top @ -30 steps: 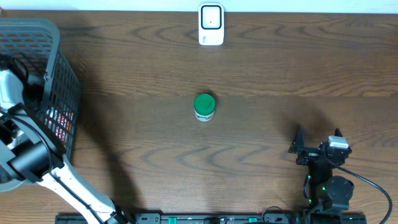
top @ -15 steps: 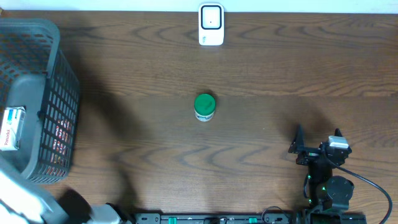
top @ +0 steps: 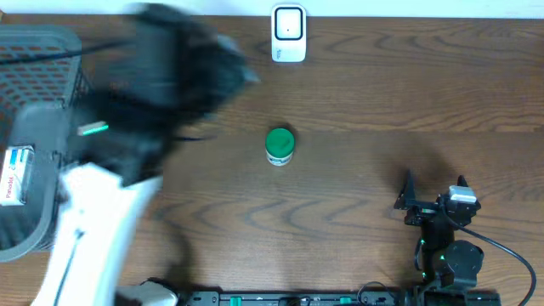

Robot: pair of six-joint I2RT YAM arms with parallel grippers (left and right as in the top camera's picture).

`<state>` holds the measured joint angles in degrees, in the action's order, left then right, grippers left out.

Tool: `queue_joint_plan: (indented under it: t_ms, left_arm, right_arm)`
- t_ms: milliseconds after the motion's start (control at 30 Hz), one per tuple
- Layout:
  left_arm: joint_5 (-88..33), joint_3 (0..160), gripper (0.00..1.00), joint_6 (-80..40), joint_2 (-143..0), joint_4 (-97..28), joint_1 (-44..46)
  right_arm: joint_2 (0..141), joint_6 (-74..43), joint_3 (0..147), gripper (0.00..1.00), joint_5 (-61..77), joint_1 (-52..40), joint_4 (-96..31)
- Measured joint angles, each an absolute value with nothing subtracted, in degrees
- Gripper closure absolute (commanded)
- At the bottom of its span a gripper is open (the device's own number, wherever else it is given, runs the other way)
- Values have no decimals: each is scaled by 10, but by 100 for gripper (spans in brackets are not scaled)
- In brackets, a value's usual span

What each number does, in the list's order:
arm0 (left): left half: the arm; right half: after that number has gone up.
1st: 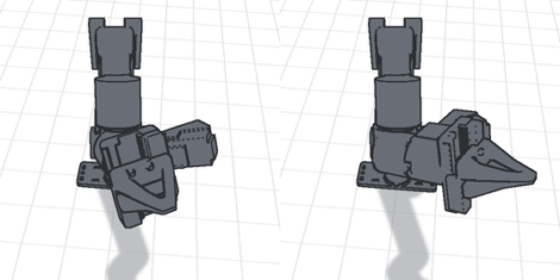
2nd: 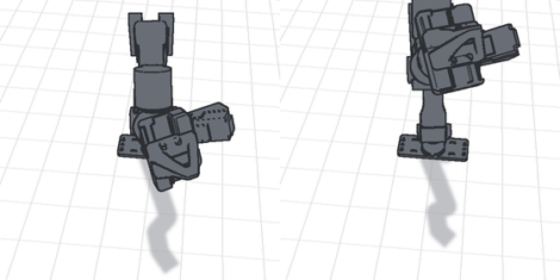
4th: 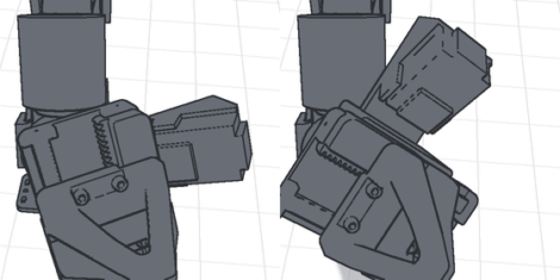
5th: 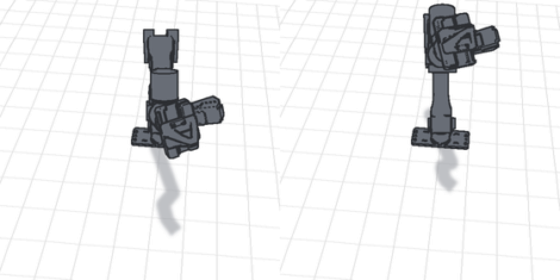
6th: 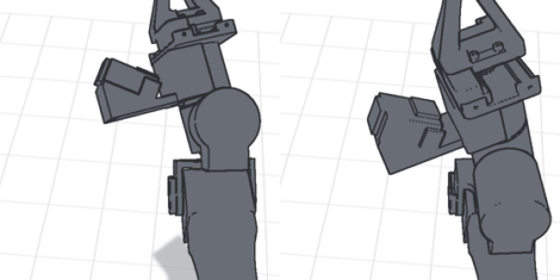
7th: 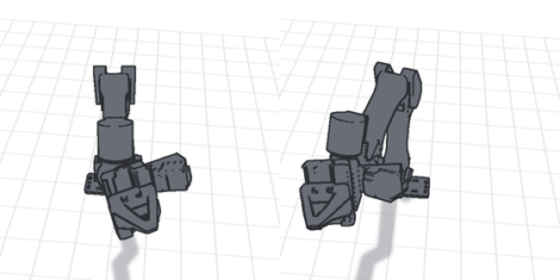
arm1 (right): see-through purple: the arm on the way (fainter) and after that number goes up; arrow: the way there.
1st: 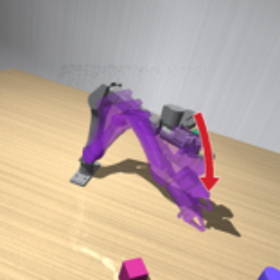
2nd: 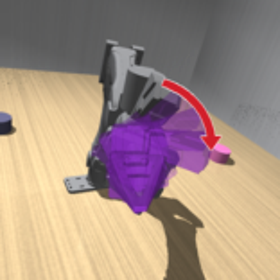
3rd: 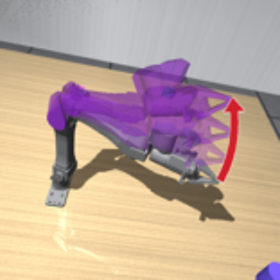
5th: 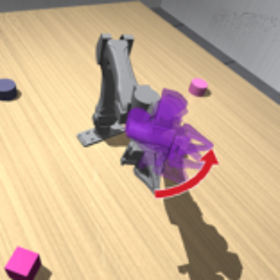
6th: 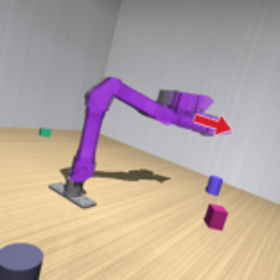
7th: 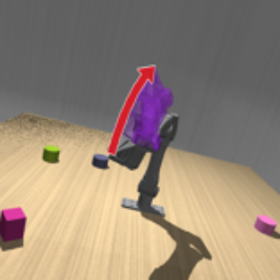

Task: Scan the item barcode
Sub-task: 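Carry the orange pack out and set it right of the bottle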

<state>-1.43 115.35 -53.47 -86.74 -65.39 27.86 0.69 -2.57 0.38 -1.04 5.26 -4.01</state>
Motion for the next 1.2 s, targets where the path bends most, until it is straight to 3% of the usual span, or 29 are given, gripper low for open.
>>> queue_joint_plan:
  t_ms: [133, 300, 700, 800, 900, 1200]
  left_arm:
    - [86, 1150, 47, -610, -961, -634, 387]
    - [135, 1150, 47, -703, -1098, -600, 448]
    - [68, 1147, 47, -969, -1317, -518, 467]
    - [46, 1147, 32, -1018, -1331, -517, 467]
    - [32, 1147, 3, -1055, -1336, -512, 467]
    - [12, 1147, 2, -1057, -1335, -482, 467]
  right_arm:
    - [7, -26, 4, 1, -10, 53, -40]
    - [7, -26, 4, 1, -10, 53, -40]
    - [7, -26, 4, 1, -10, 53, -40]
    - [7, -26, 4, 1, -10, 53, -40]
    - [7, -26, 4, 1, -10, 53, -40]
    - [7, -26, 4, 1, -10, 53, -40]
